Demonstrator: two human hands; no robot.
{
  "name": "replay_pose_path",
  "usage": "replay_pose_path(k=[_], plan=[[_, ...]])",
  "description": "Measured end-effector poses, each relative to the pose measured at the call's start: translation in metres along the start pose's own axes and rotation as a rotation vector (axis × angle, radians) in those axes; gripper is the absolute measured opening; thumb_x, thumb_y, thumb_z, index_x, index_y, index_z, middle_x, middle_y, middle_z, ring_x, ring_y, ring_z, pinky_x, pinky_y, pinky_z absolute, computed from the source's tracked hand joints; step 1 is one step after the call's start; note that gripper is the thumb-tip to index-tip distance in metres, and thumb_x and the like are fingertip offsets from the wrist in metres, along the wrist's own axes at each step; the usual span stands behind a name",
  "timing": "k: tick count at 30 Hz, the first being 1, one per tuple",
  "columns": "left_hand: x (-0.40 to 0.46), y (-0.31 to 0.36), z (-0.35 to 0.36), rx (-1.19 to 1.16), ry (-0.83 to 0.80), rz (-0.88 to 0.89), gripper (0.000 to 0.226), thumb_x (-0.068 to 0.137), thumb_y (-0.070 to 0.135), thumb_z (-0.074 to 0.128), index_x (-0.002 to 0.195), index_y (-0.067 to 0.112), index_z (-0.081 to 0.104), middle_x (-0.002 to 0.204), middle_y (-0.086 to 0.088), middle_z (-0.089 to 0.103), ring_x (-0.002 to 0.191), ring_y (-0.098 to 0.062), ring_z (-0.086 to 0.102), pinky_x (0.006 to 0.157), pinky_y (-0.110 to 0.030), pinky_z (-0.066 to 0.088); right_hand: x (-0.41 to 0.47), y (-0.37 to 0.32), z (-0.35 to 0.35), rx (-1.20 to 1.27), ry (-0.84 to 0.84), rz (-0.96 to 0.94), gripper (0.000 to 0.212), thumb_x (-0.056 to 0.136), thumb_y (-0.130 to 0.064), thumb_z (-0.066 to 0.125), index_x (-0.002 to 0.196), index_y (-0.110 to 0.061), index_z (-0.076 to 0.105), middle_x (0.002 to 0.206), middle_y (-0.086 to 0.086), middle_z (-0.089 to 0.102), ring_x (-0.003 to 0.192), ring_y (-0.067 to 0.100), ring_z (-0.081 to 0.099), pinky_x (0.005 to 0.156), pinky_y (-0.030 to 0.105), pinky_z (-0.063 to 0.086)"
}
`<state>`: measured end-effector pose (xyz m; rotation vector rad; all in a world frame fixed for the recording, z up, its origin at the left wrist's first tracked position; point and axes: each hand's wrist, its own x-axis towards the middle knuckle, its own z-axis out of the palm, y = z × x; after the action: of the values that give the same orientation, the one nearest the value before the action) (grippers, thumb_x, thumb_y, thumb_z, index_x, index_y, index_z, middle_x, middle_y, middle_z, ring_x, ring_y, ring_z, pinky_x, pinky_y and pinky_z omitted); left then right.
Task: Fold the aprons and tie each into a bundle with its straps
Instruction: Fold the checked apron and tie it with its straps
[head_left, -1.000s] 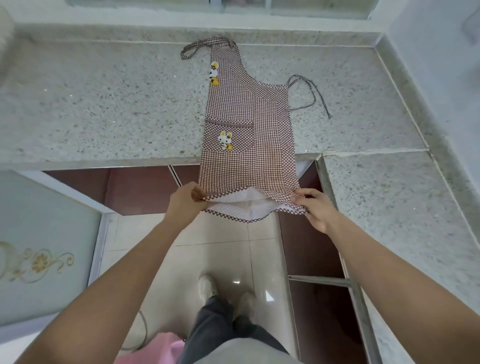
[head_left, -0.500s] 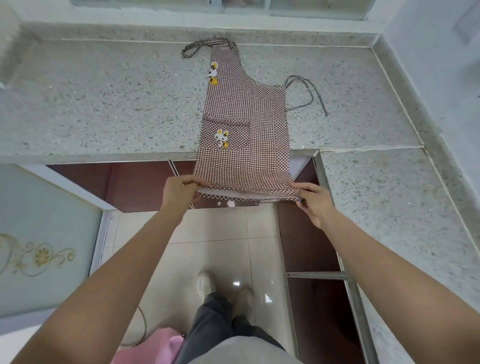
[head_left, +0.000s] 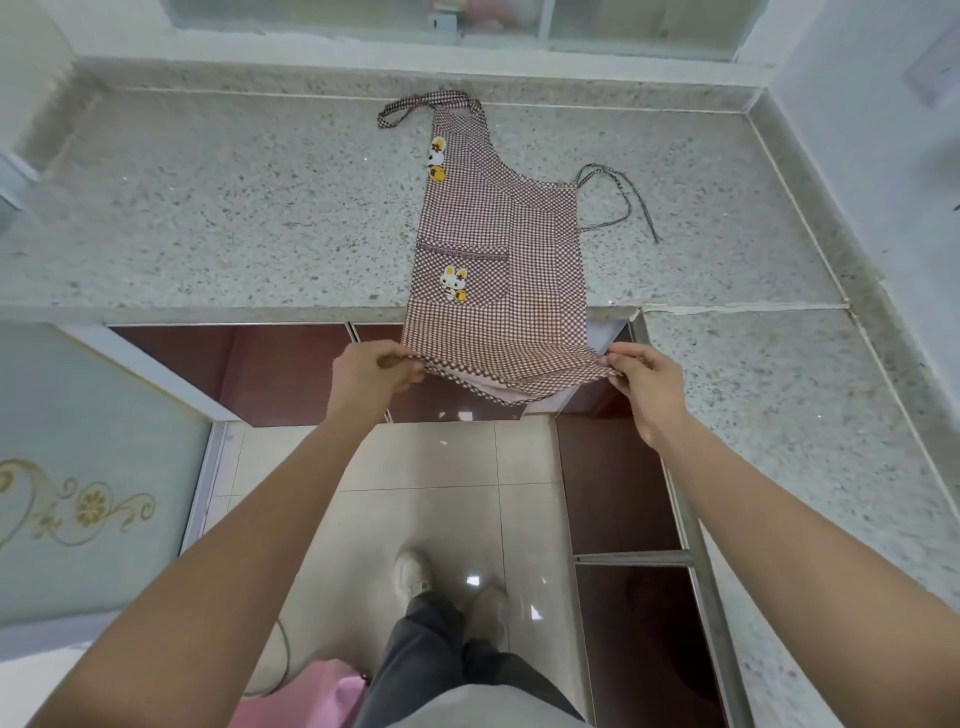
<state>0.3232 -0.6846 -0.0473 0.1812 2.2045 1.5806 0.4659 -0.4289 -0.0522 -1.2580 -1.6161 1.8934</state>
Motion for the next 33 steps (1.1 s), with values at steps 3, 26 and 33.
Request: replay_pose_path(k=[3, 26, 33], plan=[[0.003, 0.012, 0.003, -0.036, 0.056, -0.01, 0.011, 0.086, -0.001, 0.062, 0.092, 0.008, 0.067, 0.069, -0.001, 0.064, 0.053, -0.001, 0.065, 0.055, -0.018, 0.056, 0.003, -0.01, -0.002, 0.209, -0.055, 0.049, 0.028, 0.089, 0.008, 0.035, 0.085, -0.001, 0.061, 0.088, 0.009, 0.061, 0.086, 0.012, 0.06, 0.081, 0.018, 0.053], [0.183, 0.137, 0.028, -0.047, 0.401, -0.047, 0.005, 0.097, 0.007, 0.046, 0.096, 0.011, 0.05, 0.085, -0.001, 0.057, 0.04, -0.007, 0.059, 0.045, -0.027, 0.054, 0.144, -0.133, 0.065, 0.045, -0.121, -0.061, 0.052, 0.077, 0.027, 0.052, 0.126, 0.009, 0.047, 0.117, 0.015, 0.056, 0.1, 0.022, 0.063, 0.072, 0.021, 0.056], [0.303, 0.172, 0.04, 0.218, 0.398, -0.007, 0.015, 0.096, 0.014, 0.04, 0.106, 0.011, 0.051, 0.085, 0.0, 0.055, 0.083, -0.03, 0.065, 0.074, -0.046, 0.056, 0.242, -0.183, 0.117, 0.064, 0.045, -0.025, 0.016, 0.089, 0.007, 0.057, 0.075, 0.0, 0.06, 0.081, 0.018, 0.062, 0.045, 0.012, 0.065, 0.05, 0.018, 0.055]])
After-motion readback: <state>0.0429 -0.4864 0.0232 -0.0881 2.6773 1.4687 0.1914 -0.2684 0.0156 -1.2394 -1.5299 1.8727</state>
